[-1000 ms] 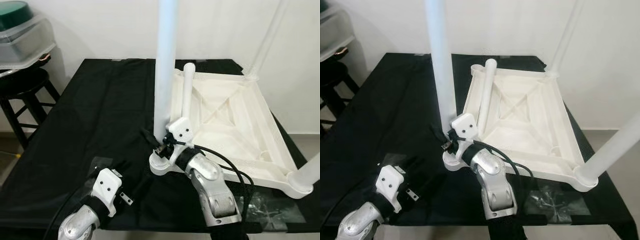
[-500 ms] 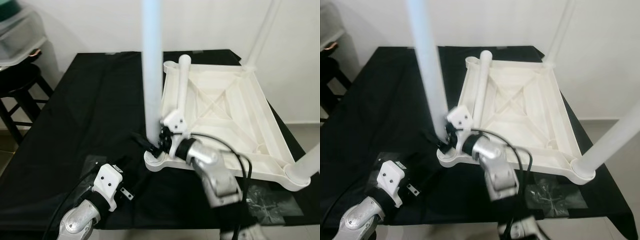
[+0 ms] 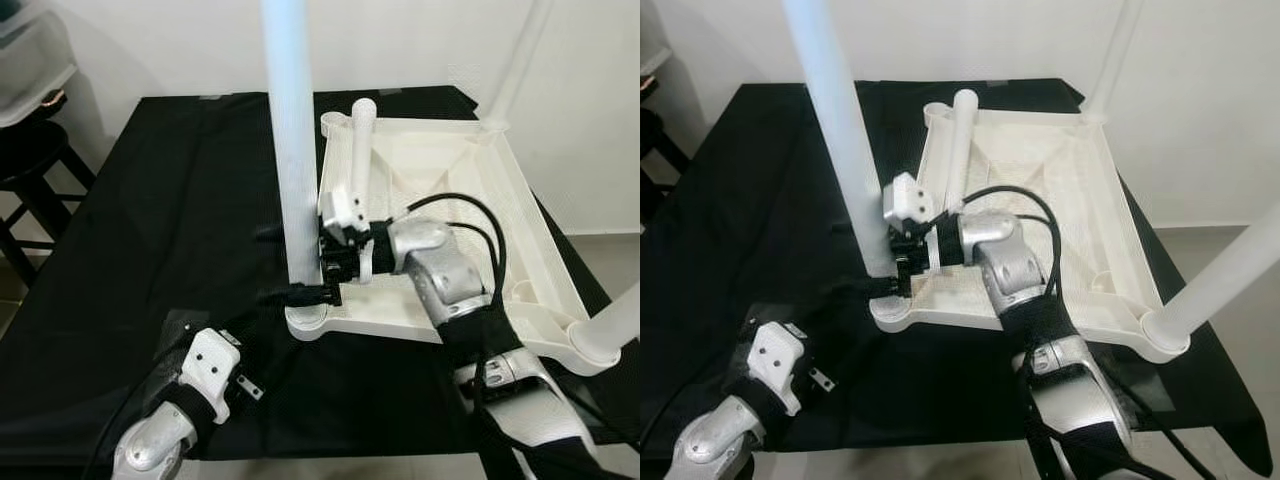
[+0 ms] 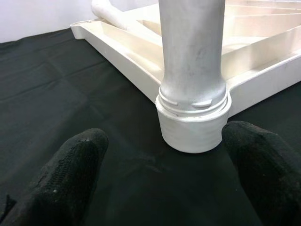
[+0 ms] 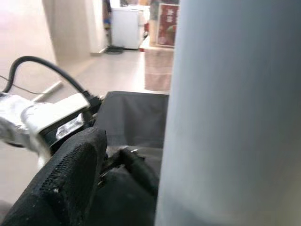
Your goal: Building children table
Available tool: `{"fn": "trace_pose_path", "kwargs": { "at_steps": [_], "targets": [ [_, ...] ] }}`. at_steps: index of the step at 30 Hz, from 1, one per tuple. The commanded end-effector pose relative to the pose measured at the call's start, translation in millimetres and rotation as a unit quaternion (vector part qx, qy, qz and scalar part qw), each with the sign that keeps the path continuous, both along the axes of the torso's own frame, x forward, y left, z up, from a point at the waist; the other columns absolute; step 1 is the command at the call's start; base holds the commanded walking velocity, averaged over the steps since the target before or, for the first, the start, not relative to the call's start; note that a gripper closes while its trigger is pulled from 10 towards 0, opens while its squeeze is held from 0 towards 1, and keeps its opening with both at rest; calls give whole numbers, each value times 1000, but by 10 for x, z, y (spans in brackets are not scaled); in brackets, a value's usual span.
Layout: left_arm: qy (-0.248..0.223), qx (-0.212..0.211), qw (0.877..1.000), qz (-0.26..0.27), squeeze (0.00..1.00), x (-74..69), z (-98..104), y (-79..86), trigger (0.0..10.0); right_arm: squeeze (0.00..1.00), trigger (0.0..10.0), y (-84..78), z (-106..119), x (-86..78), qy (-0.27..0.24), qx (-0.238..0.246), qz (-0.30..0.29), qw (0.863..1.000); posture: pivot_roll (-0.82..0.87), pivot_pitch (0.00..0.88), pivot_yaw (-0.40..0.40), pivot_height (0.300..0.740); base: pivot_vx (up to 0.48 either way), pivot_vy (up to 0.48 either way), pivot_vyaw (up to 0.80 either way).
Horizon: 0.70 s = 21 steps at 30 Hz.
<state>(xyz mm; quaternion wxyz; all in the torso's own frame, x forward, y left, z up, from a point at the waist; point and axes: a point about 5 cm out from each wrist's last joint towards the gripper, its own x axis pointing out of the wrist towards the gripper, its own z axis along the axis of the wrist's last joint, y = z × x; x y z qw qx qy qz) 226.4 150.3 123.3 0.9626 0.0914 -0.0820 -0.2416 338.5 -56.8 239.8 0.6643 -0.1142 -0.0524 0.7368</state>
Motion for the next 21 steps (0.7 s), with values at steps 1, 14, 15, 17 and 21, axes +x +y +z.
{"fn": "trace_pose_path", "kwargs": {
  "at_steps": [1, 14, 15, 17, 21],
  "targets": [
    [12, 7, 1000, 3, 0, -33, -32, 29, 10000, 0, 10000, 43, -10, -1, 10, -3, 20, 1000, 66, 199, -10, 740, 0, 0, 0],
    [13, 9, 1000, 10, 0, -45, -29, 63, 10000, 0, 0, -92, -55, 143, 29, 2, 2, 1000, 54, 188, -6, 740, 0, 0, 0],
    [13, 9, 1000, 10, 0, -41, -29, 63, 10000, 0, 0, -136, -63, 154, 20, 7, -16, 1000, 54, 188, -6, 740, 0, 0, 0],
    [13, 9, 1000, 10, 0, -41, -29, 63, 10000, 0, 0, -136, -63, 154, 20, 7, -16, 1000, 54, 188, -6, 740, 0, 0, 0],
    [14, 10, 1000, 13, 0, -42, -35, 75, 10000, 0, 0, -430, -163, 195, -19, 31, -187, 982, 32, 194, -15, 740, 0, 0, 0]
  ]
}}
